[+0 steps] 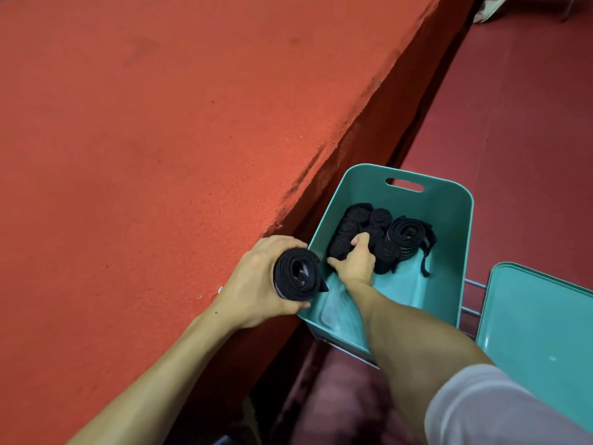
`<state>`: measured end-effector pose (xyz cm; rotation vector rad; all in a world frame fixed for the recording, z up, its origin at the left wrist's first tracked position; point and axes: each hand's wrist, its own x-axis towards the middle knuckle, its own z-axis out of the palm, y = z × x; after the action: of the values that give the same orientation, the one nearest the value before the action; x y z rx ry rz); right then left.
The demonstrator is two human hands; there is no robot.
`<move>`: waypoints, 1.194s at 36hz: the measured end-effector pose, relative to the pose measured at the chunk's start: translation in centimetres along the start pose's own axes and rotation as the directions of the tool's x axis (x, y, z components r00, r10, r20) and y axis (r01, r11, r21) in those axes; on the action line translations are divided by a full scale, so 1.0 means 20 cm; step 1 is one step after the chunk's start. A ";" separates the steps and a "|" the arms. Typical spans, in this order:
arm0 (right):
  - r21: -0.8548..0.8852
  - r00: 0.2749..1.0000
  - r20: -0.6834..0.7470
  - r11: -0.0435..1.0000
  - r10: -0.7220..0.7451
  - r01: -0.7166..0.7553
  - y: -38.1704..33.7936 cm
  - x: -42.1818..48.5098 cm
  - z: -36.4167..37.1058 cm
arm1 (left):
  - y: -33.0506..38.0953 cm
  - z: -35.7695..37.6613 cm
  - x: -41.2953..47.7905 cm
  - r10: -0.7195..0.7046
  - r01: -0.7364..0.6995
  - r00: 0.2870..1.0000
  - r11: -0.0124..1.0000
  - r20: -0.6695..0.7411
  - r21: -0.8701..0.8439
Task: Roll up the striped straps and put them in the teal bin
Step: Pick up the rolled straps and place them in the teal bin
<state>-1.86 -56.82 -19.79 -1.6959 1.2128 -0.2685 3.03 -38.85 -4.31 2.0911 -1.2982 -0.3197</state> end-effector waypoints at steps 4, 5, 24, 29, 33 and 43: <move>0.018 0.998 0.065 1.000 0.017 -0.018 0.04 0.00 -0.01 | 0.00 0.00 0.00 0.000 0.000 1.000 1.000 0.002 0.004; 0.025 0.996 0.084 0.999 0.025 -0.027 0.04 0.00 -0.03 | 0.00 0.00 0.00 -0.001 0.001 1.000 1.000 0.006 0.008; 0.668 0.784 0.322 0.714 -0.531 0.209 -0.27 -0.37 -0.47 | 0.11 0.03 0.08 -0.026 0.019 0.995 0.997 -0.098 -0.068; 0.555 0.654 0.376 0.725 -0.657 0.408 -0.32 -0.46 -0.52 | 0.15 0.04 0.09 -0.029 0.011 0.989 0.993 -0.145 -0.122; 0.472 0.650 0.379 0.742 -0.658 0.476 -0.35 -0.49 -0.55 | 0.17 0.04 0.07 0.002 -0.028 0.984 0.990 -0.178 -0.142; 0.376 0.682 0.336 0.757 -0.649 0.535 -0.34 -0.50 -0.55 | 0.15 0.02 0.03 -0.030 0.027 0.999 0.998 0.042 0.064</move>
<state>-9.84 -55.11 -5.63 -1.7563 0.2278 -0.3776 1.06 -40.42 -2.57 2.1685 -1.3202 -0.3422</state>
